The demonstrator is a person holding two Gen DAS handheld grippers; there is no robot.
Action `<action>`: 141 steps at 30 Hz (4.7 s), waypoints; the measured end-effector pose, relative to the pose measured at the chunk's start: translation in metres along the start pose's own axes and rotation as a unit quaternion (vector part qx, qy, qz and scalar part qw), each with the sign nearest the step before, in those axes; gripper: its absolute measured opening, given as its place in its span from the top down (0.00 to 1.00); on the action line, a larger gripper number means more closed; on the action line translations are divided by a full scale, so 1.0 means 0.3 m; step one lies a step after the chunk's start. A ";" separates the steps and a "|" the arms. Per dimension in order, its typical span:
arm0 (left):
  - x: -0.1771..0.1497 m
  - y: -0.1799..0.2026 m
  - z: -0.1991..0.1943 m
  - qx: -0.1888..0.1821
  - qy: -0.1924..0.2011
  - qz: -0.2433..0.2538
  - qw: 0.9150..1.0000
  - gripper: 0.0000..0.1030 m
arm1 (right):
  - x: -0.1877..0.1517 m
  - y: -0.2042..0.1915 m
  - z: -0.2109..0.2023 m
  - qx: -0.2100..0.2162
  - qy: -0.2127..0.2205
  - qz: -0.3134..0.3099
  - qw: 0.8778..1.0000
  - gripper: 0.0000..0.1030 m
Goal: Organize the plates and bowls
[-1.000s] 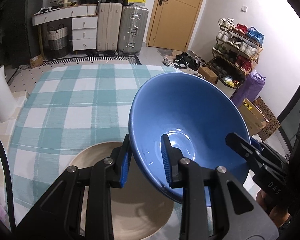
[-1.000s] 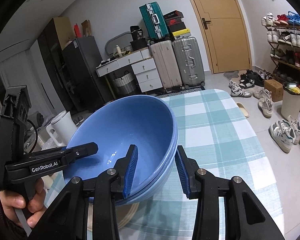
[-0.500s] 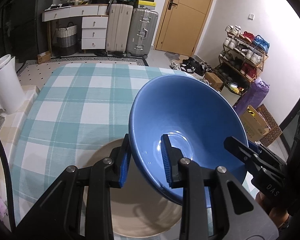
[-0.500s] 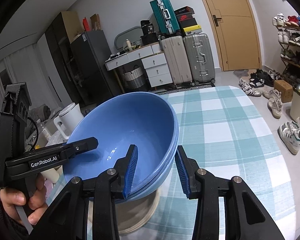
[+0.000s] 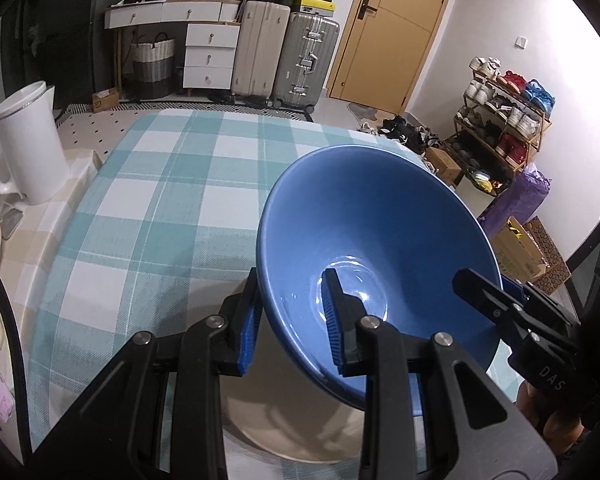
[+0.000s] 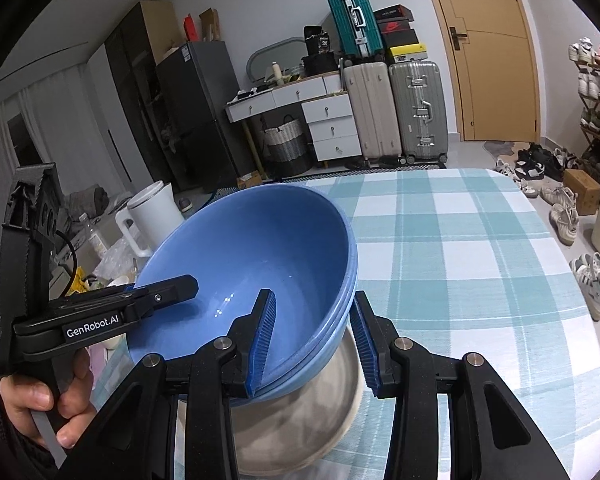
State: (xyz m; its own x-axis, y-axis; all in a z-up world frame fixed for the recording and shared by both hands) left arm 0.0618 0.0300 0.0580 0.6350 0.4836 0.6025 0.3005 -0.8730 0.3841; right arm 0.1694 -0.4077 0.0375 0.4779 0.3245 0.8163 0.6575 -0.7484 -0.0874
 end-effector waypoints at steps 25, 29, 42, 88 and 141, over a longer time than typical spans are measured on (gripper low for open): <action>-0.041 -0.118 0.125 0.006 -0.012 -0.013 1.000 0.76 | -0.046 -0.063 0.092 -0.008 -0.032 -0.028 0.999 0.62; -0.035 -0.121 0.138 0.001 -0.009 -0.018 1.000 0.76 | -0.040 -0.052 0.101 -0.007 -0.033 -0.023 0.999 0.62; -0.023 -0.109 0.156 0.011 -0.003 0.002 1.000 0.75 | -0.037 -0.053 0.106 -0.012 -0.031 -0.027 0.999 0.62; -0.189 -0.450 -0.126 -0.111 0.143 0.110 0.977 0.01 | -0.195 0.013 -0.147 0.053 0.099 -0.183 0.977 0.01; -0.244 -0.363 -0.070 -0.122 0.129 0.157 0.972 0.01 | -0.318 0.011 -0.166 0.073 0.132 -0.196 0.969 0.00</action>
State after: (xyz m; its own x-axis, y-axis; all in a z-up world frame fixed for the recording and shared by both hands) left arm -0.0324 0.0910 -0.0132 0.4594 0.2237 0.8596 -0.0761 -0.9543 0.2890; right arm 0.0970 -0.4699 -0.0121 0.0213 0.3939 0.9189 0.8434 -0.5006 0.1950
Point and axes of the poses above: each gripper's, at about its wrist camera, not at the fingertips, and z roughly the way its jaws point, y to its right, x to its top, the point moved 2 cm from there along z, roughly the way its jaws point, and after that the axes turned 13 degrees about -z, right-handed, at the moved point
